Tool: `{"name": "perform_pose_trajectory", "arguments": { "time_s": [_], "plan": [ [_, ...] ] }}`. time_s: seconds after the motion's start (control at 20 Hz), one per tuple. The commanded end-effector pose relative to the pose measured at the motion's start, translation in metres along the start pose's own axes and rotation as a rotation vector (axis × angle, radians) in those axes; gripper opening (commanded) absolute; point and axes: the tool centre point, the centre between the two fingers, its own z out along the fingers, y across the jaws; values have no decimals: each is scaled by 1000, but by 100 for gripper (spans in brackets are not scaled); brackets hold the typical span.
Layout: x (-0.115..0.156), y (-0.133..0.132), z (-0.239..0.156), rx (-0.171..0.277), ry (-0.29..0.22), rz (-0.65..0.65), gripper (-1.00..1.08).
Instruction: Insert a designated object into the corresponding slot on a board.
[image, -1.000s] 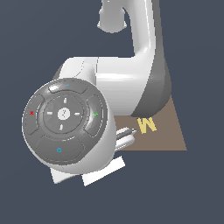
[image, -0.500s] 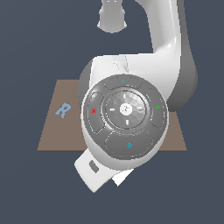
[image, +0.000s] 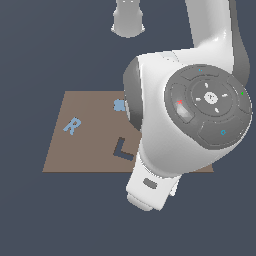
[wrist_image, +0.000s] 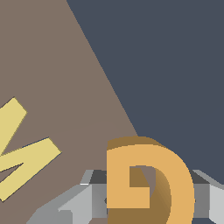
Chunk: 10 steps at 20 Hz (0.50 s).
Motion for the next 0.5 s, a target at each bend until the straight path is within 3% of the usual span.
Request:
{"name": "perform_pose_trajectory", "arguments": {
  "time_s": [0.0, 0.45],
  "plan": [
    [7, -15, -1, -1, 0, -101, -100],
    [19, -82, -2, -1, 1, -525, -100]
  ]
}}
